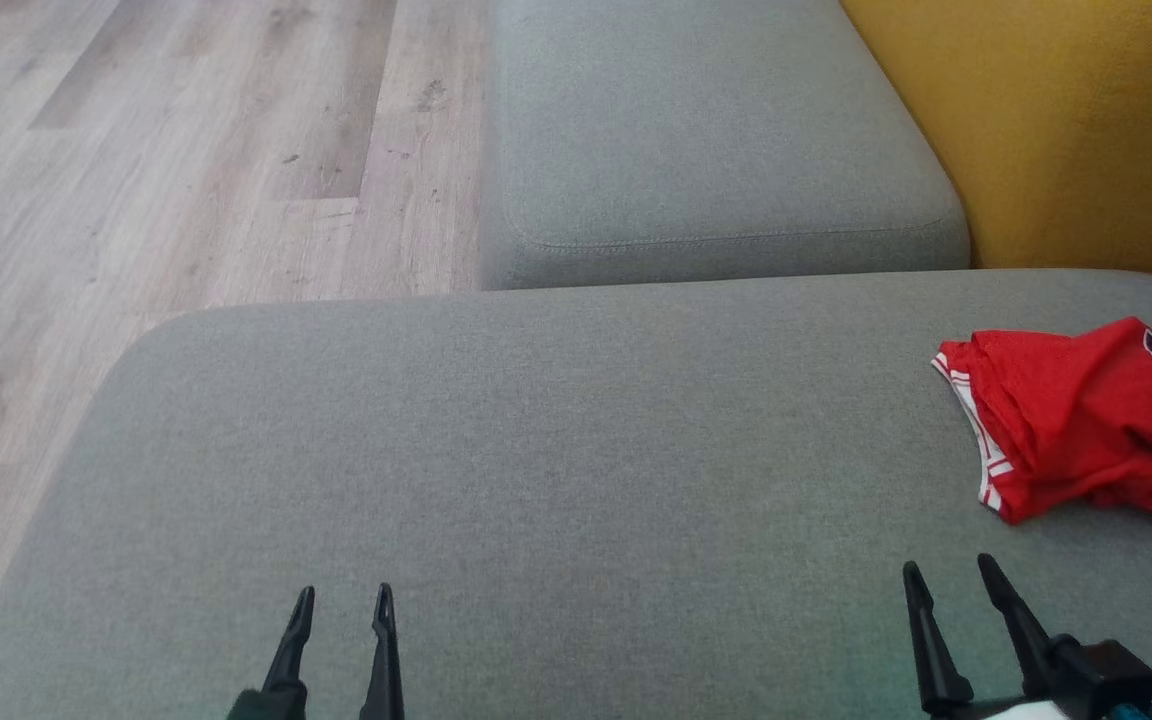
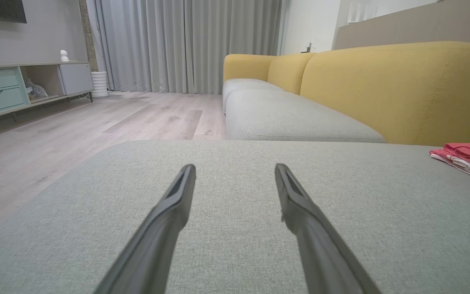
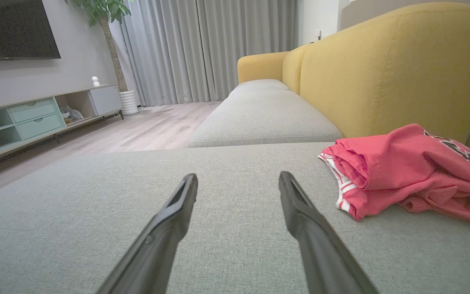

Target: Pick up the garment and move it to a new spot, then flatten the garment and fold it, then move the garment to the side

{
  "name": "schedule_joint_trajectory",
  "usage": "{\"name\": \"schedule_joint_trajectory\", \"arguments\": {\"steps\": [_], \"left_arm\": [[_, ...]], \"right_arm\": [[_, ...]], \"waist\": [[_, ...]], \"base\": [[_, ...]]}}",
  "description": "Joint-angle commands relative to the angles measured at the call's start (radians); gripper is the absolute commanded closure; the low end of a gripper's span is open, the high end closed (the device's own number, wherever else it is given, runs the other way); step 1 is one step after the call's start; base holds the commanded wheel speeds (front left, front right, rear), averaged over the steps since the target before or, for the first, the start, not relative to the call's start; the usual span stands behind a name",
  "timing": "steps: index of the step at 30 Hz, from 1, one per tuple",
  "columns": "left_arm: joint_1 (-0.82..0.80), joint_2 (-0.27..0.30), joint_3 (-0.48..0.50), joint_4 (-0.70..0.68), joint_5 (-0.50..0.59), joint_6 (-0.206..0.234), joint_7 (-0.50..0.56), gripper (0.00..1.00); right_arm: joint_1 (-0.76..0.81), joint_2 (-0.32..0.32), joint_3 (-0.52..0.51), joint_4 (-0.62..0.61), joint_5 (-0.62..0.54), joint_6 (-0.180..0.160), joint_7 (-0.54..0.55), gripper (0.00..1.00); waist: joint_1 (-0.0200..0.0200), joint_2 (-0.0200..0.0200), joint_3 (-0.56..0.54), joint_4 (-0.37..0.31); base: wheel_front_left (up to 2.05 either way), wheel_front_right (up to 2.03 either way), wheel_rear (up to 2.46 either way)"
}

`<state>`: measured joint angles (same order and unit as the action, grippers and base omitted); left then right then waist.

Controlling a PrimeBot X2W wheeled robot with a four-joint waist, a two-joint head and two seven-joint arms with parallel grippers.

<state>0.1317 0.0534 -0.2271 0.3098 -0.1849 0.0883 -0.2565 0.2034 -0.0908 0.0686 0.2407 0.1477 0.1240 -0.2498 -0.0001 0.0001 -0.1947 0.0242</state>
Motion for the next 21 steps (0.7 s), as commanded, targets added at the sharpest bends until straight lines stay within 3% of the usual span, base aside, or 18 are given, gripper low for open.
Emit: {"name": "schedule_joint_trajectory", "arguments": {"steps": [1, 5, 6, 21], "left_arm": [[-0.033, -0.003, 0.035, -0.032, 0.001, 0.007, -0.005, 0.0], [-0.035, -0.003, 0.032, -0.031, 0.005, 0.007, -0.005, 0.0], [0.0, 0.0, 0.0, 0.0, 0.001, 0.005, 0.0, 1.0], [-0.015, 0.0, 0.032, 0.034, -0.129, -0.016, 0.036, 1.0]], "right_arm": [[-0.032, -0.009, 0.021, -0.037, -0.009, 0.007, -0.012, 0.0], [-0.034, -0.008, 0.025, -0.038, -0.01, 0.007, -0.012, 0.0], [0.0, 0.0, 0.002, -0.001, -0.001, 0.0, 0.0, 1.0], [-0.023, 0.004, -0.015, 0.037, 0.133, 0.0, 0.037, 1.0]], "waist": [[0.0001, -0.0001, 0.0, 0.0], [0.0001, -0.0001, 0.004, -0.001], [0.0001, -0.0001, 0.004, -0.001], [0.0002, -0.0001, 0.022, -0.003]], "base": [[0.0, 0.0, 0.0], [0.0, 0.0, 0.0], [0.0, 0.0, 0.0], [0.0, 0.0, 0.0]]}}
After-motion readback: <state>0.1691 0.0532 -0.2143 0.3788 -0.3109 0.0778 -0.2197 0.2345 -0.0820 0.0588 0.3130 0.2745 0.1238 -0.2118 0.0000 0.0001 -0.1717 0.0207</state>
